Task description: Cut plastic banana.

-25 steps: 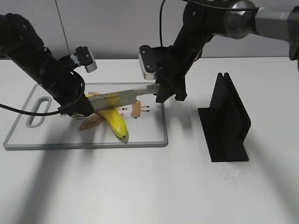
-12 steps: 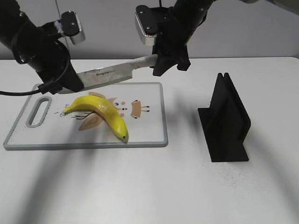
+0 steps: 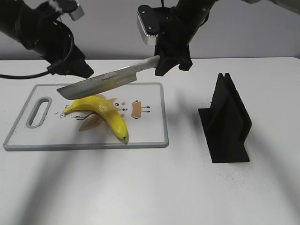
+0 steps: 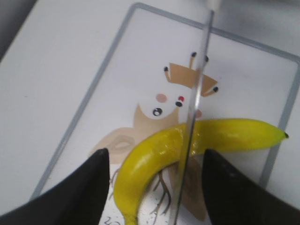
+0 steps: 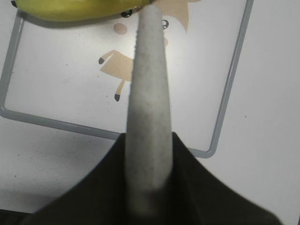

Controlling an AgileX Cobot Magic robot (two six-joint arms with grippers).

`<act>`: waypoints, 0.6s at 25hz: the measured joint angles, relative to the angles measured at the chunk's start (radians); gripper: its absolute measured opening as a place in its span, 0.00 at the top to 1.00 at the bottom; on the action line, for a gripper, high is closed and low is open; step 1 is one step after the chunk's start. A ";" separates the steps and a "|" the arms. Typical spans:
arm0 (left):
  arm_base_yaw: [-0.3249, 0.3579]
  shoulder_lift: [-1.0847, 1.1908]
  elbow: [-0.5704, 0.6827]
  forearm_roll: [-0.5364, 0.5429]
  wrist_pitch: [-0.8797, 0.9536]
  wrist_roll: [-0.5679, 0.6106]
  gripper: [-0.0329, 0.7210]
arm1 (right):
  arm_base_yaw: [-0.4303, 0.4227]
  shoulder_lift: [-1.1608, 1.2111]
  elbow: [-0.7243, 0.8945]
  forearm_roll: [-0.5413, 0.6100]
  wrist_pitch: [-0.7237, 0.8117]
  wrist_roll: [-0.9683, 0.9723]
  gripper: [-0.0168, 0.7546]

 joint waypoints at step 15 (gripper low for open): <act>0.126 -0.234 -0.100 0.391 0.247 -0.834 0.17 | 0.000 -0.074 -0.002 -0.001 0.002 0.530 0.76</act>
